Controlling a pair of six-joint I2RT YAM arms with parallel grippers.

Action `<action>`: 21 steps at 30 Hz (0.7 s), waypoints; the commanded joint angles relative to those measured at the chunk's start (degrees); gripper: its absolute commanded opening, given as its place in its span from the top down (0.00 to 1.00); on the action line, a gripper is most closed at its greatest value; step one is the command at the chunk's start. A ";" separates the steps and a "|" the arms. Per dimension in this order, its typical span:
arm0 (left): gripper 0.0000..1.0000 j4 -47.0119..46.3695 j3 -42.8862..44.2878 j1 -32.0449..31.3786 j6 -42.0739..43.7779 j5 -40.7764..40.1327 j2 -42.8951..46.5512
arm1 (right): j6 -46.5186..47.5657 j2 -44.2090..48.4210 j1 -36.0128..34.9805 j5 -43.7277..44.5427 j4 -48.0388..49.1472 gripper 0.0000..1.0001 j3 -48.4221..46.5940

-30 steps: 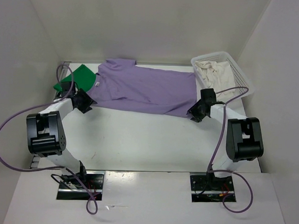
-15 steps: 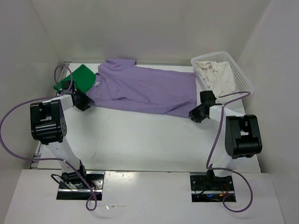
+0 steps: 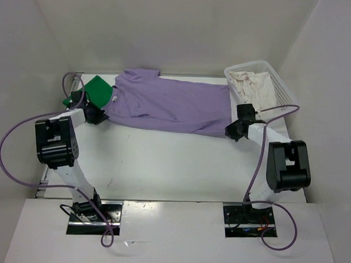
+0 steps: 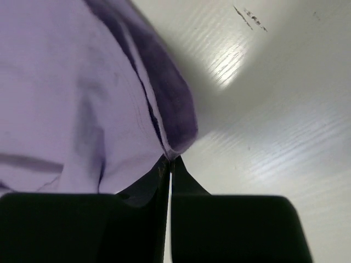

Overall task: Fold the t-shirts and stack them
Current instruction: Fold the flattened tshirt in 1/3 of the way

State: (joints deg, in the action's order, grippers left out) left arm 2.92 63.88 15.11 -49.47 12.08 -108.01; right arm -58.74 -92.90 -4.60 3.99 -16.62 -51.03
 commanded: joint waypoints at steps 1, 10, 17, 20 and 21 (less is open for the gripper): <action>1.00 -0.73 1.43 0.09 1.92 1.11 10.23 | 2.13 7.89 0.38 4.18 -4.11 1.00 -1.09; 1.00 11.04 2.40 0.09 4.82 -0.73 25.54 | 8.46 17.66 9.33 -0.20 -12.72 1.00 1.71; 1.00 21.32 -6.38 0.09 6.14 -0.74 36.01 | 9.79 26.36 12.86 -6.88 -18.70 1.00 4.53; 1.00 27.13 -9.99 0.09 6.14 -1.26 40.58 | 9.79 29.26 12.86 -9.70 -21.07 1.00 4.53; 1.00 28.62 -11.91 0.09 6.75 -2.66 41.46 | 10.31 29.79 12.86 -9.70 -22.82 1.00 4.53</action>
State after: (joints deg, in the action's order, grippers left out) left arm 24.25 54.89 14.61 -44.91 12.23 -70.24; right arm -50.19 -65.89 7.62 -4.10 -34.17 -46.44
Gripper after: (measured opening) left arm 0.009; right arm 0.011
